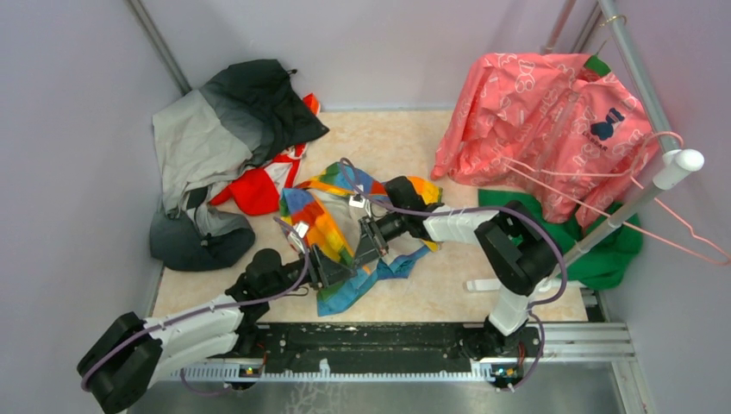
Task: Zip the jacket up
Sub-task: Pick up the jacket from the center of the board.
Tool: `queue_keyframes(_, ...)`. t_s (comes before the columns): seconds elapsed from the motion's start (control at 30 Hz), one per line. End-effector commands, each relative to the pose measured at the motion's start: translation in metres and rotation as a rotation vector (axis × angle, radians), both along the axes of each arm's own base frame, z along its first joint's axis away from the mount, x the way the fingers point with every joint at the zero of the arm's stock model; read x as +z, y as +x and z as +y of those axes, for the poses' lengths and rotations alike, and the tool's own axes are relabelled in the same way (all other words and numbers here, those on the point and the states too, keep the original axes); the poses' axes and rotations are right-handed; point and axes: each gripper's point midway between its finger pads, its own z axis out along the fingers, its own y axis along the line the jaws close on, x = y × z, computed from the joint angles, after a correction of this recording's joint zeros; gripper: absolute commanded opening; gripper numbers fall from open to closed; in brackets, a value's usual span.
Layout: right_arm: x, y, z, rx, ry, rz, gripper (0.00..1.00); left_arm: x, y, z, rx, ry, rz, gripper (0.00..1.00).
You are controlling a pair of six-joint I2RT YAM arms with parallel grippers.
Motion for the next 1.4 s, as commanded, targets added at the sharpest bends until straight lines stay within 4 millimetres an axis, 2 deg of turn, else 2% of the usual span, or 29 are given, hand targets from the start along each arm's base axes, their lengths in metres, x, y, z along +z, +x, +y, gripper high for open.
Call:
queue_keyframes(0.0,0.007,-0.006,0.007,0.047,0.039,-0.024,0.00,0.015,-0.005,-0.009,-0.066,-0.040,-0.056,0.69)
queue_keyframes(0.23,0.009,-0.007,0.007,0.053,0.045,-0.020,0.00,0.001,-0.006,-0.013,-0.101,0.003,-0.035,0.71)
queue_keyframes(0.57,0.015,-0.011,0.007,0.071,0.075,0.008,0.00,0.003,-0.008,-0.016,-0.136,0.004,-0.082,0.78)
queue_keyframes(0.77,0.015,-0.013,0.007,0.075,0.081,0.021,0.00,0.004,-0.006,-0.022,-0.159,0.002,-0.087,0.77)
queue_keyframes(1.07,0.011,-0.014,0.008,0.080,0.072,0.031,0.00,0.009,-0.003,-0.024,-0.152,-0.023,-0.103,0.66)
queue_keyframes(1.37,0.006,-0.010,0.007,0.072,0.047,0.002,0.00,0.007,-0.010,-0.020,-0.161,-0.037,-0.096,0.48)
